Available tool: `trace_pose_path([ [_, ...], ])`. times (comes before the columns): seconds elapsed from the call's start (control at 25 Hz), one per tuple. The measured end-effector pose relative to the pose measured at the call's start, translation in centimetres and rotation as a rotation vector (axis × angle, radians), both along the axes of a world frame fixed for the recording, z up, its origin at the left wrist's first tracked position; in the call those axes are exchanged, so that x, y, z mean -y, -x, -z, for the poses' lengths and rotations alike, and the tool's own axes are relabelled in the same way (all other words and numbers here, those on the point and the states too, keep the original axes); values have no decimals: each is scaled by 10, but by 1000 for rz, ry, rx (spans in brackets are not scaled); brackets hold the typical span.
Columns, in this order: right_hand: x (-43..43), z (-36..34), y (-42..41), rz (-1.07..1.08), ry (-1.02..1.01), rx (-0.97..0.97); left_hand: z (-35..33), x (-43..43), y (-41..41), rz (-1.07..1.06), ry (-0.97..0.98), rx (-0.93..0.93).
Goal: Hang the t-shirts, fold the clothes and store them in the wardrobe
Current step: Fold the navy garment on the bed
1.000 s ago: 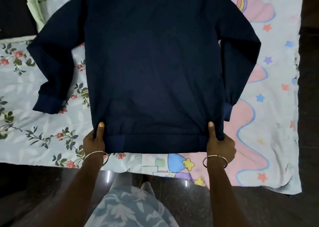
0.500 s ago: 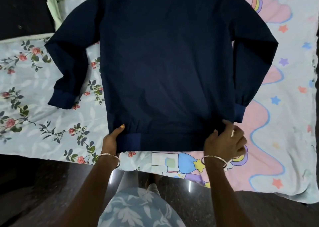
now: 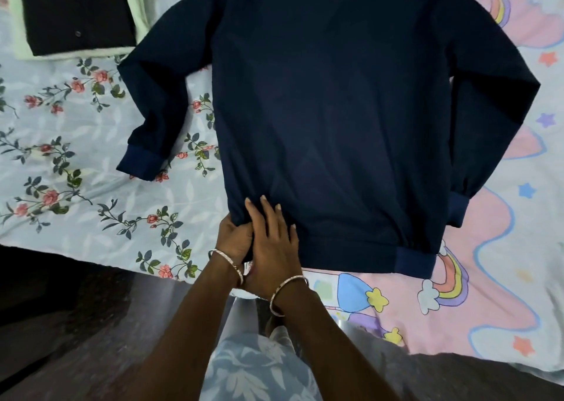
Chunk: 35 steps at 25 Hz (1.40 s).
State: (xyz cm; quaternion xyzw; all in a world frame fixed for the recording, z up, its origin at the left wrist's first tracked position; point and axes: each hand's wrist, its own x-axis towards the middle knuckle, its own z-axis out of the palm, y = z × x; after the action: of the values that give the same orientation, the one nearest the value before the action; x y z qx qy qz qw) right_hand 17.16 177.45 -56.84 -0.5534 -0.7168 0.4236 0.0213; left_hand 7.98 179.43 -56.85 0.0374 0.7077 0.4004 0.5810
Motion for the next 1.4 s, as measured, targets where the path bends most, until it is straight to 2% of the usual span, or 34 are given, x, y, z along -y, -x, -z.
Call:
trace_pose_path([
  [0.16, 4, 0, -5, 286, -57, -197, -16, -8, 5, 133, -25, 133],
  [0.28, -21, 6, -22, 340, 13, -90, -17, -30, 32, 204, 39, 160],
  [0.36, -40, 11, -32, 421, 135, -121, -11, -56, 55, 135, 45, 156],
  [0.44, -54, 12, -40, 501, 237, -248, -4, -91, 80, 79, -1, 149],
  [0.6, -61, 8, -48, 512, 352, -347, 8, -164, 117, -29, -22, 192],
  [0.8, -78, 7, -45, 585, 649, -433, 9, -233, 137, -69, -39, 232],
  [0.96, -94, 1, -49, 751, 922, -533, 12, -275, 146, -276, -155, 319],
  [1.08, -97, 2, -61, 789, 1076, -589, 15, -297, 162, -460, -241, 374],
  [1.24, -103, 6, -59, 829, 1126, -523, 4, -333, 180, -589, -291, 312],
  [1.4, -113, 1, -48, 770, 1104, -408, -27, -375, 179, -468, -315, 235],
])
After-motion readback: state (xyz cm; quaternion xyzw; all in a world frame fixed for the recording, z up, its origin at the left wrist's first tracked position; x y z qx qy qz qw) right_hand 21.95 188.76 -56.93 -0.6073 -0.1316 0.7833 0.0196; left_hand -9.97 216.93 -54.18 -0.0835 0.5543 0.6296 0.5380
